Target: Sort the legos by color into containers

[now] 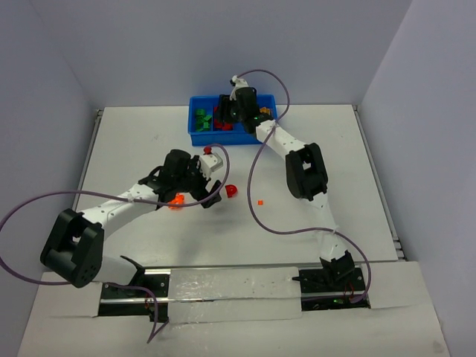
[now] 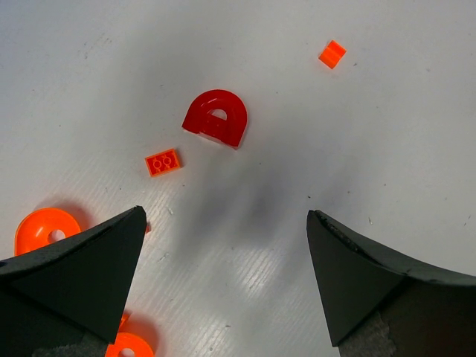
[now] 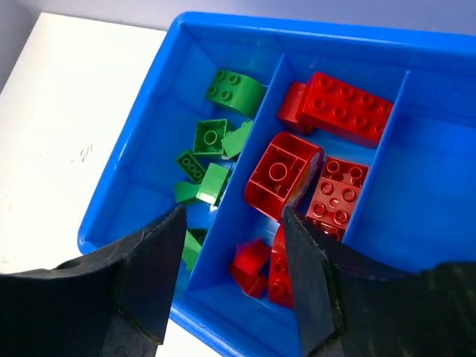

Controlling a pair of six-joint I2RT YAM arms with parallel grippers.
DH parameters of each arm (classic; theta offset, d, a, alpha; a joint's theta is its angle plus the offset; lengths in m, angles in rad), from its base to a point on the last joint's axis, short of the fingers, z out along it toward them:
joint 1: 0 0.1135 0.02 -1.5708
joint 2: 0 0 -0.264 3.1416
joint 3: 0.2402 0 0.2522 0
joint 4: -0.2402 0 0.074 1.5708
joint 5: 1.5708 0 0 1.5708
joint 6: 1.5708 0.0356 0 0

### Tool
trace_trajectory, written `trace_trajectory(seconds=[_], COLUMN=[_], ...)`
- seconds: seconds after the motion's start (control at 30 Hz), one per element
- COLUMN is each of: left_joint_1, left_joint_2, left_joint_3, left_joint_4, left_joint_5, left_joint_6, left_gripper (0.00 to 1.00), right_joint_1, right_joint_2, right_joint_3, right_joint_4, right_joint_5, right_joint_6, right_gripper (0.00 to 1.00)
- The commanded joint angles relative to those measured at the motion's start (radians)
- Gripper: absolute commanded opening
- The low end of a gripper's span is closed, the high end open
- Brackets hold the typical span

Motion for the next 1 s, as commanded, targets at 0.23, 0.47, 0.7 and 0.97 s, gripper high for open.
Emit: trace_trajectory(seconds=[0.23,0.47,0.7,0.97], left_joint_1=[-0.009,-0.026,-0.05,-0.052], left_joint_2=[0.093,0.243,0.377,0.517], left_joint_3=[0.05,0.167,0.296,0.442], left_joint_4=[0.051,0.04,-0.073,-0.203], left_joint_5=[0.014,0.047,0.144,0.159], left_joint_6=[0.098,0.141,0.249,0.304], left_gripper=[0.99,0.99,0.99,0.99], right_joint_1=[-0.048,-0.164,-0.273,-0.323], right_joint_2=[-0.127,-0.344,-0.575,-0.71], right_joint_3=[0.008,-0.101,-0.321,-0.501], right_joint_4=[0.049,-0.019,-0.068,-0.07], right_joint_5=[0.019,-0.051,-0.109,-0.135], right_joint_6=[0.009,0.068,0.062,0.05], right_gripper=[0.76,0.94,0.97,0.97])
